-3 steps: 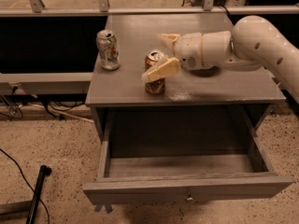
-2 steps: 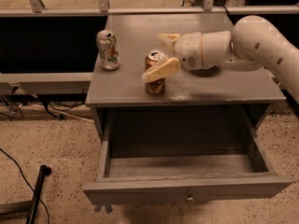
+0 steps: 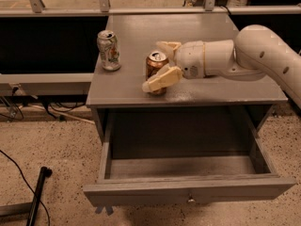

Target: Place orange can into top drawer

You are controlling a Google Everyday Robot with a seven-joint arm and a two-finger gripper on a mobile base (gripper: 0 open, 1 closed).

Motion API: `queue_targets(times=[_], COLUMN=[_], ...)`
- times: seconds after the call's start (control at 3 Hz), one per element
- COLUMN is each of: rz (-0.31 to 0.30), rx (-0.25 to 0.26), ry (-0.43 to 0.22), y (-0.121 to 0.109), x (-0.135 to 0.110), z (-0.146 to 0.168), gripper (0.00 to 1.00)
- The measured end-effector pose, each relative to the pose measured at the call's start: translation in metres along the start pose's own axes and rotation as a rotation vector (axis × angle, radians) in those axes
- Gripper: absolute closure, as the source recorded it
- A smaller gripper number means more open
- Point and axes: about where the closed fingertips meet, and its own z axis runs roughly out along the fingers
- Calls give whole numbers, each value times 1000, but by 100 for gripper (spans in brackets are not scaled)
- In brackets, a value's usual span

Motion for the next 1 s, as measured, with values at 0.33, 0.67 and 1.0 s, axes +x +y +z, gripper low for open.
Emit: queue_targets(times=[0.33, 0.67, 1.0], rz=[-1, -2, -2], rx=[-5, -9, -14], ry=[-1, -2, -2], y=[1, 2, 4], x=[-1, -2, -2], z=[2, 5, 7], gripper=[18, 41, 65])
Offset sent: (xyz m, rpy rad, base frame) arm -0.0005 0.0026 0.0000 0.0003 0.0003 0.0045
